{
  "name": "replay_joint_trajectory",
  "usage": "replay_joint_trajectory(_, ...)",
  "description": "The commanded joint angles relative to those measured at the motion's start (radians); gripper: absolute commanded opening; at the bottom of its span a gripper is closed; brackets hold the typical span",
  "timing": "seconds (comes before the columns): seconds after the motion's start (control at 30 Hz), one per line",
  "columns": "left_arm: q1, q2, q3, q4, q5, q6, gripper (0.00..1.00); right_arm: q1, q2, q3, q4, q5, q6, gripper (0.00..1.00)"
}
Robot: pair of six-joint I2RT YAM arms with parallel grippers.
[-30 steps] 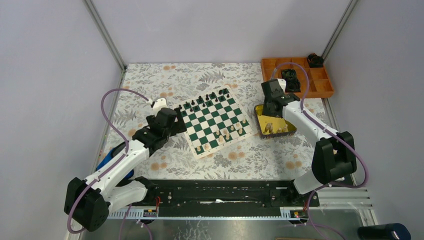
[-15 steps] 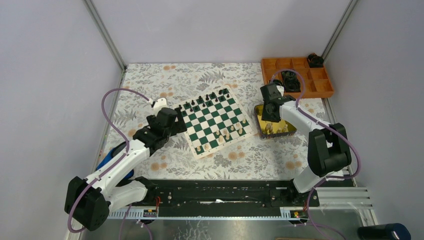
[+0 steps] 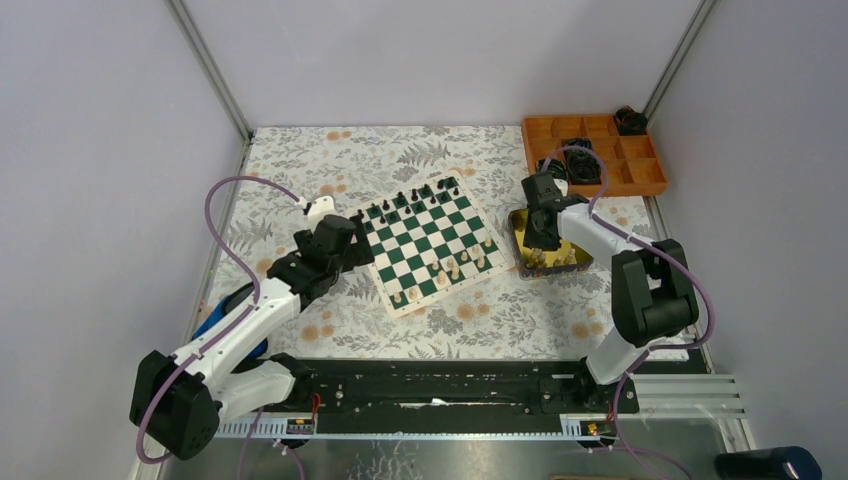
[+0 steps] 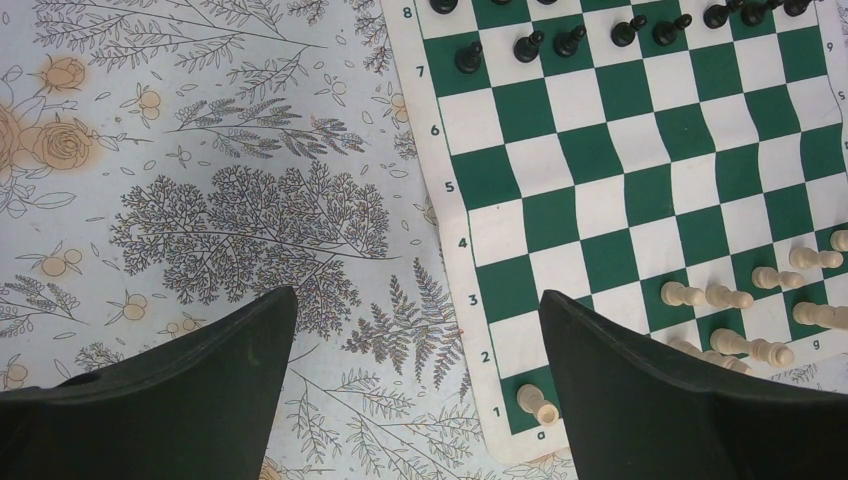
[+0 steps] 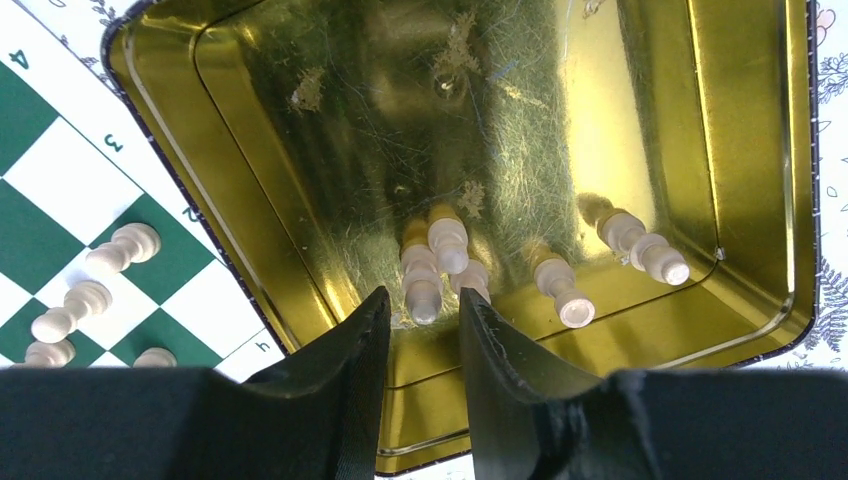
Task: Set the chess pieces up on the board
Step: Pick up the chess piece from the storage box, then place the chess piece on the chessboard.
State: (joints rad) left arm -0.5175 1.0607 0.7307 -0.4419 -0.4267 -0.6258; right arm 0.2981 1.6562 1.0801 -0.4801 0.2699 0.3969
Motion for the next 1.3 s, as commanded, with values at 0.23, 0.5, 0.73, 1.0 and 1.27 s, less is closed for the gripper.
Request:
replay_joint_trajectory(0.23,-0.005,0.007,0.004,0.054,-0.011,0.018,0.99,-0.015,0.017,-0.018,0.037,-0.007,0.011,0.25)
replay_joint_trajectory(0.5,-0.006,0.01,0.004,0.055,-0.009,0.02,0.99,-0.016,0.001,-0.006,0.02,0.002,0.001,0.0)
replay_joint_trajectory(0.73,-0.006,0.019,0.008,0.064,-0.005,0.022,0.99,-0.015,-0.048,0.038,-0.022,0.004,-0.03,0.0)
replay_joint_trajectory(1.0,-0.006,0.021,0.01,0.069,-0.004,0.02,0.99,0.004,-0.098,0.117,-0.08,0.012,-0.073,0.0)
replay_joint_trajectory(1.27,-0.006,0.014,0.01,0.067,-0.004,0.013,0.99,0.105,-0.109,0.184,-0.138,-0.003,-0.116,0.0)
